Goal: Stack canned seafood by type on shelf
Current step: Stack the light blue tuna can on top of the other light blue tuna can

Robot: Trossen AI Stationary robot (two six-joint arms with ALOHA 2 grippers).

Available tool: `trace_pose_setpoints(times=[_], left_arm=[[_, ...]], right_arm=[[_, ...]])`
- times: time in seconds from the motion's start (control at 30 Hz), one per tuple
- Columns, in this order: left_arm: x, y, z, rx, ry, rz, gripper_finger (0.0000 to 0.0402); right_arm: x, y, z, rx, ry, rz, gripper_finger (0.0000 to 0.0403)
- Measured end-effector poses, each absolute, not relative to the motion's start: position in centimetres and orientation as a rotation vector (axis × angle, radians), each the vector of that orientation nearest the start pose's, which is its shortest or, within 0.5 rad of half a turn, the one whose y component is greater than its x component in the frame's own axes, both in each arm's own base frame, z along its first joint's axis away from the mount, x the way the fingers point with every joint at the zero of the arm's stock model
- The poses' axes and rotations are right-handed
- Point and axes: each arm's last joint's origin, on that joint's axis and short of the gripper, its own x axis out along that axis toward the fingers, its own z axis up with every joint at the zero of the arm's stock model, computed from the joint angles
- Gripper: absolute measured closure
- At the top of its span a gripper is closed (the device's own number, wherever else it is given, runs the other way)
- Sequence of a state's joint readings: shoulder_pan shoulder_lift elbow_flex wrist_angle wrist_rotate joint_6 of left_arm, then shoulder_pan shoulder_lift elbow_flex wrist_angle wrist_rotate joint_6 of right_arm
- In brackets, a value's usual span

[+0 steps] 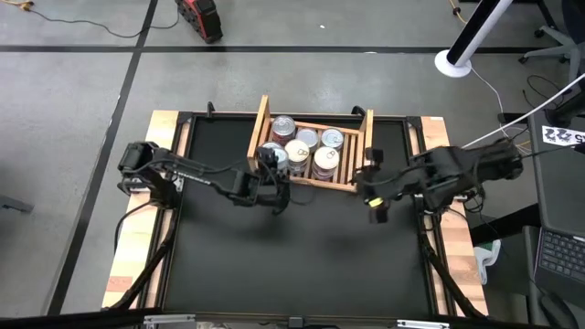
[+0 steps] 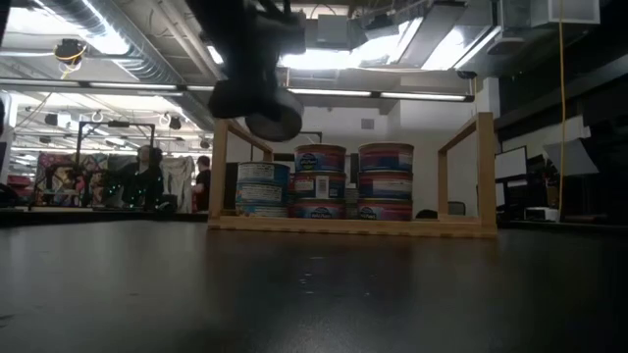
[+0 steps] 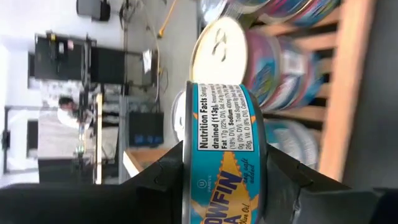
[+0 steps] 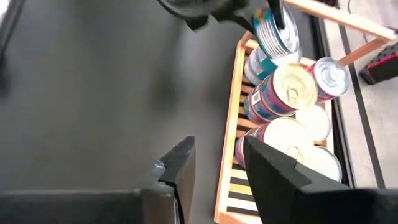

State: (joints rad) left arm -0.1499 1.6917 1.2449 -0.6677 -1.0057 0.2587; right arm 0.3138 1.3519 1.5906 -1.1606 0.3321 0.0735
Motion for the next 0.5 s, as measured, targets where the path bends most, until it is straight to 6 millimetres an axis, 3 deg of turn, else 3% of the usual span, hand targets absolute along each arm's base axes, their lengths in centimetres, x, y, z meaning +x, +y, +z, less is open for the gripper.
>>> trace_pose_setpoints(times=[0.3, 0.5], left_arm=[[33.7, 1.6, 23.7, 0.72, 1.129, 0.675, 0.0263], [33.6, 3.1, 23.6, 0.675, 1.148, 0.696, 0.0258]], right_arm=[[18.9, 5.2, 43.2, -0.174, 0.73, -0.044, 0.0267], [17.4, 4.6, 43.7, -0.152, 0.664, -0.042, 0.0267]])
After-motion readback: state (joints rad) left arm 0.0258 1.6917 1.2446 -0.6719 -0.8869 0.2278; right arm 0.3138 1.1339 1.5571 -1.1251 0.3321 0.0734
